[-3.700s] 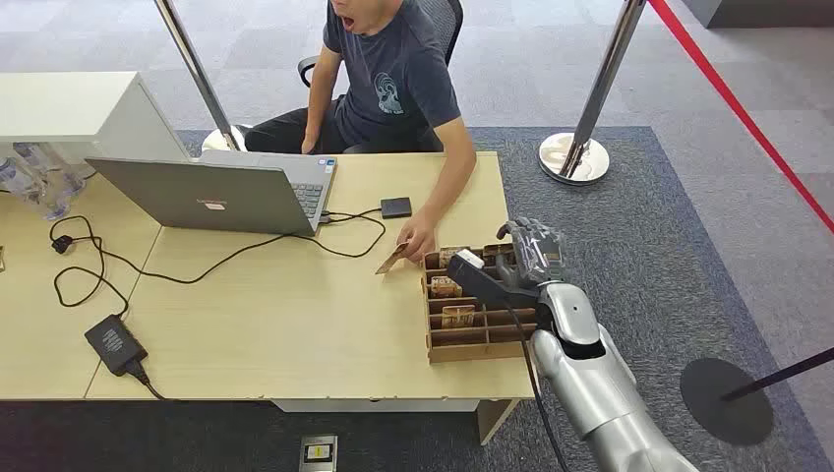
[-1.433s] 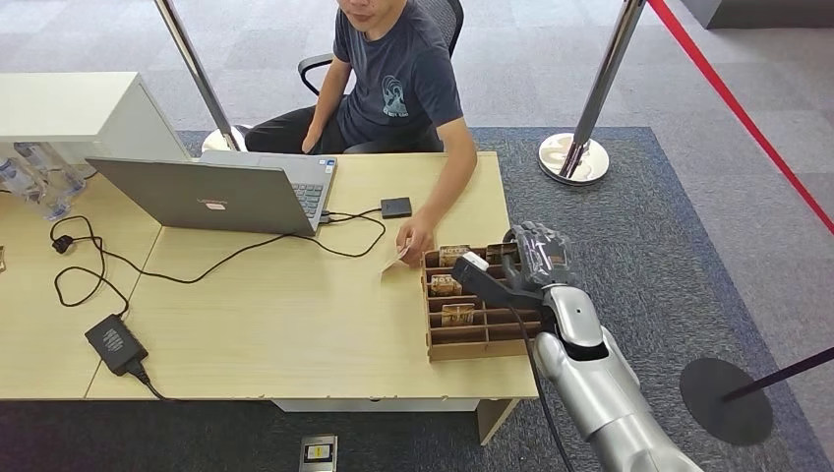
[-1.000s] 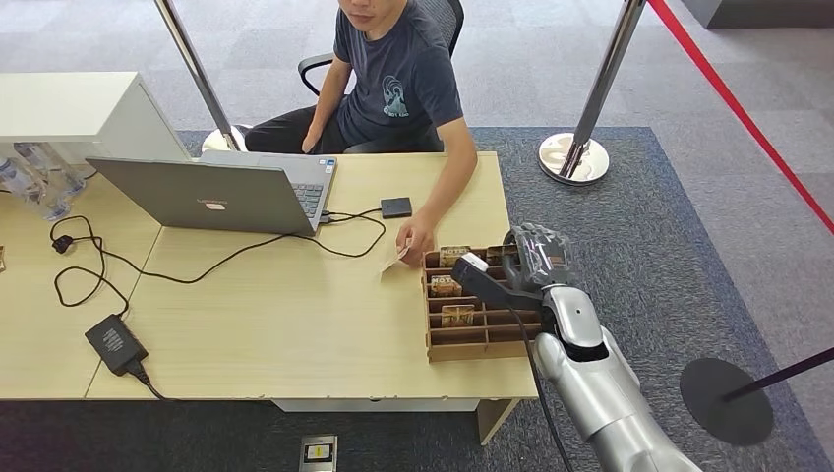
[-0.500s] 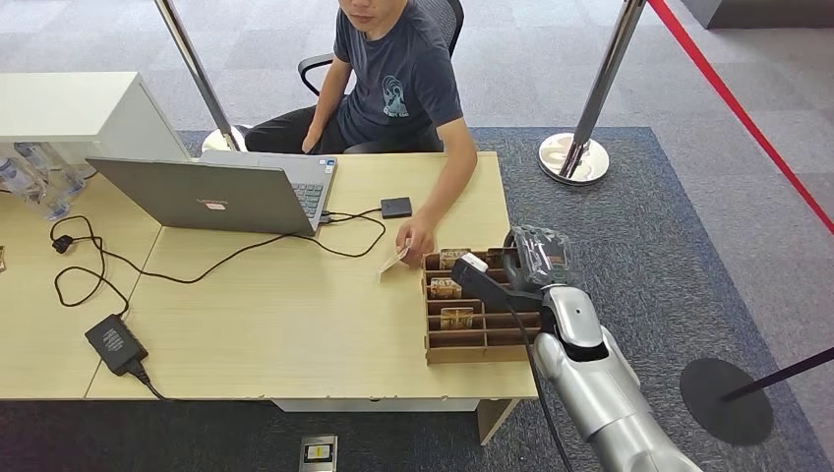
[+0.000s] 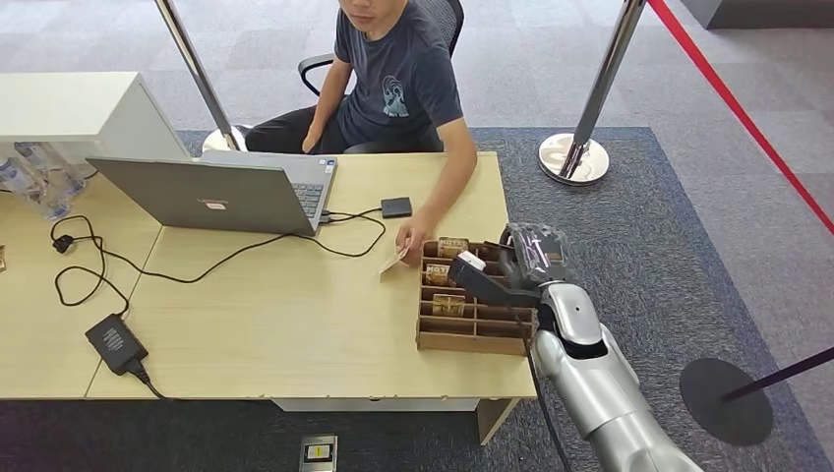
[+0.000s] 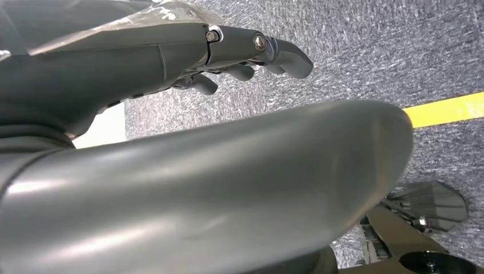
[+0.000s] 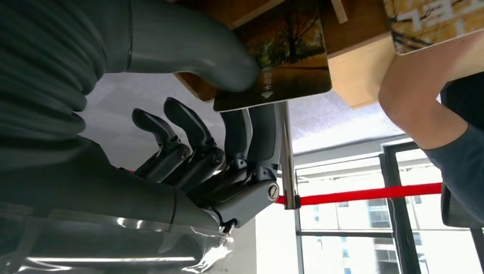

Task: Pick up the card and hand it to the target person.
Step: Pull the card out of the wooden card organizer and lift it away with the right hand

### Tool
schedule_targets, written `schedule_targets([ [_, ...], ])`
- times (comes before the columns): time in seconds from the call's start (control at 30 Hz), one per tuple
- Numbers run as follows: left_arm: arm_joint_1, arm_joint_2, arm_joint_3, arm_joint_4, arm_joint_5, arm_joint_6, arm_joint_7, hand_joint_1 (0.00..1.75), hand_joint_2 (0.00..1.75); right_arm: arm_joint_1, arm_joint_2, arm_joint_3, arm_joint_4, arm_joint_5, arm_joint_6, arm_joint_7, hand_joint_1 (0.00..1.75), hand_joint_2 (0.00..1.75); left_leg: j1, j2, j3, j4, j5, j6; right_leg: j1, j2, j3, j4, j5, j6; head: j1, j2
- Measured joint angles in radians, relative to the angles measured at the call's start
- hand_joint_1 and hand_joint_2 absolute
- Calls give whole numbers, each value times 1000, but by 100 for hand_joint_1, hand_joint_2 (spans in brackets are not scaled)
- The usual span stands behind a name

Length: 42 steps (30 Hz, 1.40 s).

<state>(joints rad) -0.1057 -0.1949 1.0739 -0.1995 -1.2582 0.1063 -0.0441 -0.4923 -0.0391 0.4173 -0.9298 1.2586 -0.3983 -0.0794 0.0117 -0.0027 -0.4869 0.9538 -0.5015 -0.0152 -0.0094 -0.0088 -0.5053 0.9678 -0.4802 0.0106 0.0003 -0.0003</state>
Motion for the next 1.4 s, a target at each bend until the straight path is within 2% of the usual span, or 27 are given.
schedule_targets([
  [0.73,1,-2,0,0,-2,0,-6,0,0,-4,1,1,-27,-14,2,-8,175,175,0,0,0,0,0,0,0,0,0,0,1,0,0,0],
  [1.4,-1,-2,-1,0,-14,-6,-2,0,0,66,-42,-3,-165,-45,4,-3,175,175,0,0,0,0,0,0,0,0,-1,0,1,0,0,0],
])
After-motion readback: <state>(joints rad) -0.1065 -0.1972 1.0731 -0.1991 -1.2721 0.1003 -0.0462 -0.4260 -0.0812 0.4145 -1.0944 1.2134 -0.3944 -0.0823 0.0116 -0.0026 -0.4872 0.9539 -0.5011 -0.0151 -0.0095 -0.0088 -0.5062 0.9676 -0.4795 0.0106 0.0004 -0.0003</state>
